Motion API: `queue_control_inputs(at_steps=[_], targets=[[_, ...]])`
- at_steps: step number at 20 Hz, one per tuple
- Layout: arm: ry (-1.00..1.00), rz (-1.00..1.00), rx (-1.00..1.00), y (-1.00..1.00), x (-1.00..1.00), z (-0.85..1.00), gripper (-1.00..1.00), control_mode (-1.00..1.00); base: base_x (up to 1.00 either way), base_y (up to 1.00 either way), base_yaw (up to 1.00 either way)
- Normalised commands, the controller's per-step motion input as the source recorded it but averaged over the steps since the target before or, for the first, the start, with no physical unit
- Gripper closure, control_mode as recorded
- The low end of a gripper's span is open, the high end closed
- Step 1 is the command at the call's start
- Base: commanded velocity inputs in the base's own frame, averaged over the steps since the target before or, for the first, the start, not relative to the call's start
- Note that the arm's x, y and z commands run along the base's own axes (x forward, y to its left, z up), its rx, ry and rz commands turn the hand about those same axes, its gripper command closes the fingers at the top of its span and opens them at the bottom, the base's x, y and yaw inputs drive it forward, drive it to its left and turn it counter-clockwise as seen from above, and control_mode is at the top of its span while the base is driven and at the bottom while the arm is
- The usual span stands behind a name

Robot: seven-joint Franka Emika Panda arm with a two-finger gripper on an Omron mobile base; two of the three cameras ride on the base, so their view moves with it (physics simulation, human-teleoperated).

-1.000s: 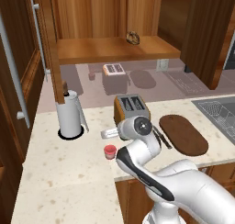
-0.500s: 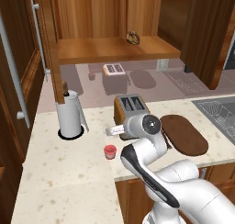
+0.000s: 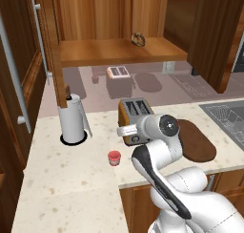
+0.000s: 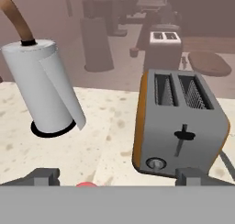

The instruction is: Pick the bread, place it on the cutting board, pick the jam, place it on the counter, and close the cabinet.

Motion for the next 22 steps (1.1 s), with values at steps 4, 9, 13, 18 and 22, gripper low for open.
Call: queue_control_inputs(at_steps=[4, 9, 13, 18, 22], targets=[[-0.03, 0.0, 0.0, -0.18, -0.03, 0.3, -1.0, -1.0, 0.0, 0.0, 0.0], [0.0, 0.0, 0.0, -0.11, -0.07, 0.24, -1.0, -1.0, 0.0, 0.0, 0.0], [0.0, 0.0, 0.0, -0.09, -0.12, 0.26, -1.0, -1.0, 0.0, 0.0, 0.0], [0.0, 0.0, 0.0, -0.07, -0.17, 0.38, -1.0, -1.0, 0.0, 0.0, 0.0], [0.0, 0.0, 0.0, -0.03, -0.21, 0.44, -1.0, -1.0, 0.0, 0.0, 0.0]])
